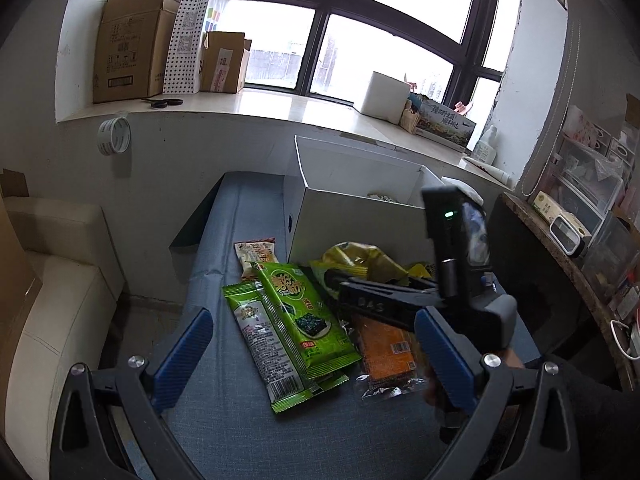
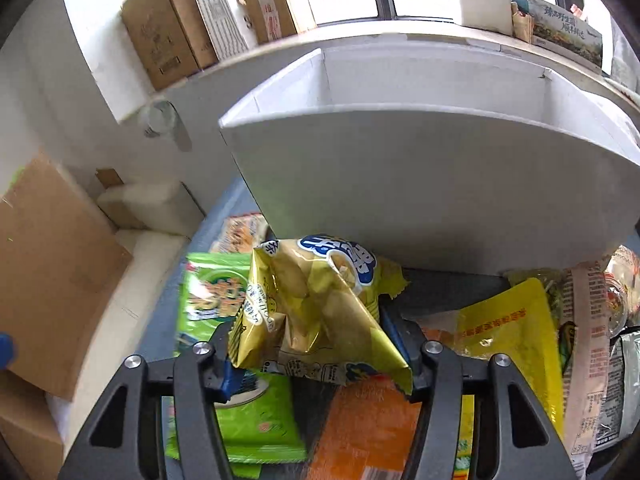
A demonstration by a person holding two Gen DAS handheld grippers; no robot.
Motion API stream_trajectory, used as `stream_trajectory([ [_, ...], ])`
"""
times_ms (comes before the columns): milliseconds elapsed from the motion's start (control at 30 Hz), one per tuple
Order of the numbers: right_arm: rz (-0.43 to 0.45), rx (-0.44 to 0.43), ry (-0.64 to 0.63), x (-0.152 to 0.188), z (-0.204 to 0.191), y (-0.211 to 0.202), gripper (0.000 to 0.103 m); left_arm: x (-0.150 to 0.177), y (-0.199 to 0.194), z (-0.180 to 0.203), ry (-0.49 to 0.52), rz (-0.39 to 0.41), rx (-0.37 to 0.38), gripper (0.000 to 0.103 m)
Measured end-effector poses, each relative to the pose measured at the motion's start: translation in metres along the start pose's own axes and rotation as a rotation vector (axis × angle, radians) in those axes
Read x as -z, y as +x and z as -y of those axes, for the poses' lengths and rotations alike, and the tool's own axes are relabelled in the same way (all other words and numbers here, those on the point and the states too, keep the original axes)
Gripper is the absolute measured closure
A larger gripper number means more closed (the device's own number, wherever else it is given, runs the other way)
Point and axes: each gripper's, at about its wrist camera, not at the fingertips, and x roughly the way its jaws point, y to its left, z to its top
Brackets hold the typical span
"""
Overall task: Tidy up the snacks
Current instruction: 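Grasp the green seaweed pack with the left gripper while the right gripper holds the yellow bag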
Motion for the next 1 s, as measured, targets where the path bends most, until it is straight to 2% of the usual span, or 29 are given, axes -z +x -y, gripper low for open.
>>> stream_trajectory([
  [233,0.146,-0.071,0.024,-0.002,0.030,-0.086,0.041,0.000,0.038,0.008,0.016,-0.087,-0.043,0.000],
  [467,0.263,0.021,0.060,0.007,0.066,-0.163,0.041,-0.004,0.115,0.028,0.029,-0.201,-0.171,0.000],
  [667,0.290,0.053,0.088,0.021,0.088,-0.189,0.041,-0.002,0.174,0.042,0.089,-0.260,-0.355,0.000],
  [767,0.295,0.058,0.102,0.028,0.095,-0.194,0.041,-0.001,0.193,0.041,0.095,-0.300,-0.405,0.001],
  [833,0.292,0.059,0.112,0.030,0.100,-0.196,0.041,-0.001,0.197,0.040,0.102,-0.297,-0.432,0.001],
  [867,0.292,0.058,0.116,0.030,0.102,-0.196,0.041,-0.001,0.198,0.039,0.105,-0.299,-0.435,0.004],
  [900,0.291,0.056,0.118,0.030,0.103,-0.196,0.041,-0.001,0.198,0.038,0.111,-0.304,-0.444,0.019],
  [933,0.289,0.053,0.119,0.031,0.104,-0.194,0.041,-0.002,0.198,0.038,0.128,-0.302,-0.466,0.027],
  [1000,0.283,0.042,0.124,0.031,0.104,-0.192,0.041,-0.001,0.197,0.039,0.149,-0.301,-0.463,0.032],
])
